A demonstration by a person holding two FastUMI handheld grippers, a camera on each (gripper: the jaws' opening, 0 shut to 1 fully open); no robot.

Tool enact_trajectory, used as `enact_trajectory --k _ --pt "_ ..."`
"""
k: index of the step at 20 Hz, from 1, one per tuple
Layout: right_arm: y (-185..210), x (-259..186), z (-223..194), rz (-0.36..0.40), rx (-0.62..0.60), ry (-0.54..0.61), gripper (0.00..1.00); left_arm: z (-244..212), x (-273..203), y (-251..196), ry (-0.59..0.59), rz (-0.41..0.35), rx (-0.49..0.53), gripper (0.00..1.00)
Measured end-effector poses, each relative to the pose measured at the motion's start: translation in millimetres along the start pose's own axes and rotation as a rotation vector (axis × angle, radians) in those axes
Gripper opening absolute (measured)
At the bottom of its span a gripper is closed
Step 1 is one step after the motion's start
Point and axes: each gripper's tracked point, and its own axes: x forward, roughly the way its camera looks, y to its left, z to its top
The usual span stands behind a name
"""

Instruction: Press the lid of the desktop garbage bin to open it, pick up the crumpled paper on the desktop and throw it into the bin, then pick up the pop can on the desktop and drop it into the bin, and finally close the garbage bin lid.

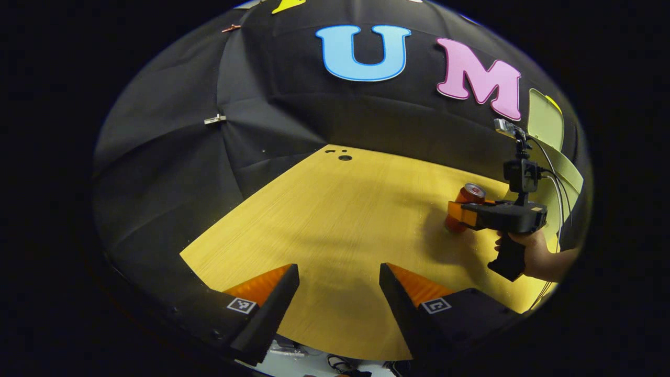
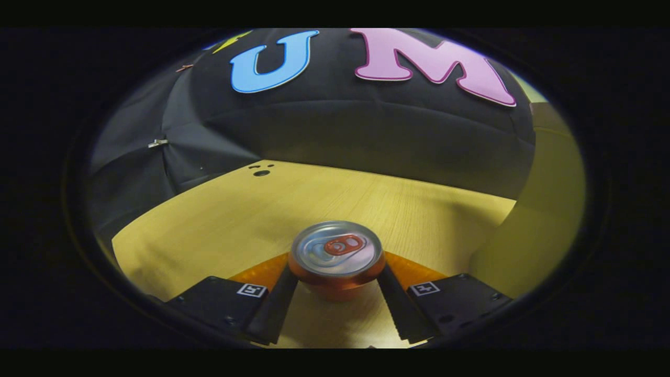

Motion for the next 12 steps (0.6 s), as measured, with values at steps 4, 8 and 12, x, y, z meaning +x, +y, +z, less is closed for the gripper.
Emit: enact_trajectory --k 4,8,12 --pt "11.2 -30.3 17.8 0.040 -0.009 -0.006 0.82 11.0 -3.4 -8.7 -0.022 -0.022 0.016 0.98" --pt "24.8 -73.8 47.3 0.083 -0.033 -0.038 0.82 32.1 -16.7 -14.5 -0.063 -0.032 0.055 0.98" --pt "31.2 -122.0 93.5 0.113 -0.076 -0.111 0.82 48.2 -36.3 -22.9 -0.112 -0.057 0.122 0.98"
